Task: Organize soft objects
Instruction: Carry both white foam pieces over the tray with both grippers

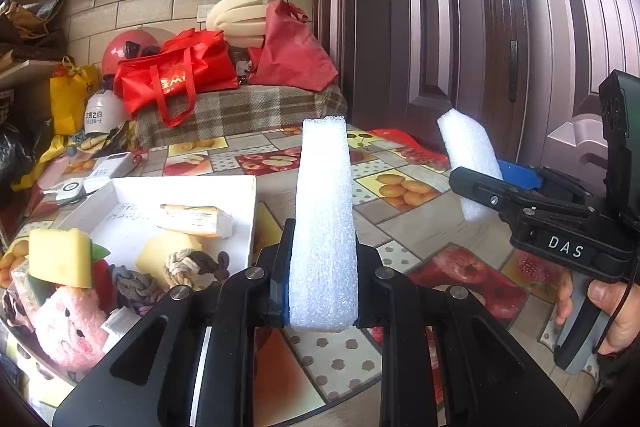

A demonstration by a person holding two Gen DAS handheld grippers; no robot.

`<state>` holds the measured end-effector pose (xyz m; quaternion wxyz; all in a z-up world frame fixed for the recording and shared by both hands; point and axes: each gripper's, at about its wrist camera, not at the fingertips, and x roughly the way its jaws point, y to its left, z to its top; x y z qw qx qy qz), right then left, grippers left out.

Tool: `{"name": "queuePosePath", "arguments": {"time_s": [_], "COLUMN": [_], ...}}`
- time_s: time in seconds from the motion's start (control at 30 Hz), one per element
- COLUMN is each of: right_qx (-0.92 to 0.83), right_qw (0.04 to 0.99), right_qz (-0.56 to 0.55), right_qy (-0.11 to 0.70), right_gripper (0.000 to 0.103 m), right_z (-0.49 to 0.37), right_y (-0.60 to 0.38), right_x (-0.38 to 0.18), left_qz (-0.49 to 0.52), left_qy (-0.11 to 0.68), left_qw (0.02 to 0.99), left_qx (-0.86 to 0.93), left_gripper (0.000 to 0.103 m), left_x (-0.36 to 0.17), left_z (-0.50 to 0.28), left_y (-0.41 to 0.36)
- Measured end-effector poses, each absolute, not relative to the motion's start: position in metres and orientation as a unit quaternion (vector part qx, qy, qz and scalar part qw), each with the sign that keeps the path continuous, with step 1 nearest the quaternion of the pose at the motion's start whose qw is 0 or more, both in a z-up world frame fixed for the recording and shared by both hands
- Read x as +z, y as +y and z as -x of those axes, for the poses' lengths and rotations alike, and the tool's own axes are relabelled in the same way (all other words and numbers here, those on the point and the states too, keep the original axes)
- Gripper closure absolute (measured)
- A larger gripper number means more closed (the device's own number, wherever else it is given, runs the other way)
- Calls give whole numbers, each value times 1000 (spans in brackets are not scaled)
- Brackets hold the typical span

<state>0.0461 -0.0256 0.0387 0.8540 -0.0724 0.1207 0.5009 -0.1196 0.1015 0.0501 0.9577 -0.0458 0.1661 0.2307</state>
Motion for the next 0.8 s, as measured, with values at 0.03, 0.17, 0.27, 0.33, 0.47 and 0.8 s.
{"name": "queuePosePath", "arguments": {"time_s": [0.03,0.17,0.27,0.33,0.47,0.8], "right_qx": [504,516,527,533,544,562], "right_qw": [852,843,836,832,823,810], "right_qz": [73,81,93,98,110,121], "right_qy": [123,127,125,124,120,119], "right_gripper": [42,42,42,42,42,42], "right_z": [-45,-37,-30,-26,-17,-6], "right_y": [-23,-11,1,6,18,34], "right_x": [38,35,33,31,30,28], "left_qz": [46,46,47,47,48,63], "left_qy": [166,166,164,162,157,147], "left_qw": [957,956,954,952,948,926], "left_qx": [232,237,246,254,272,341], "left_gripper": [84,84,84,84,84,84], "left_x": [50,50,51,51,51,51], "left_z": [121,126,133,138,151,195], "left_y": [102,105,110,113,123,163]}}
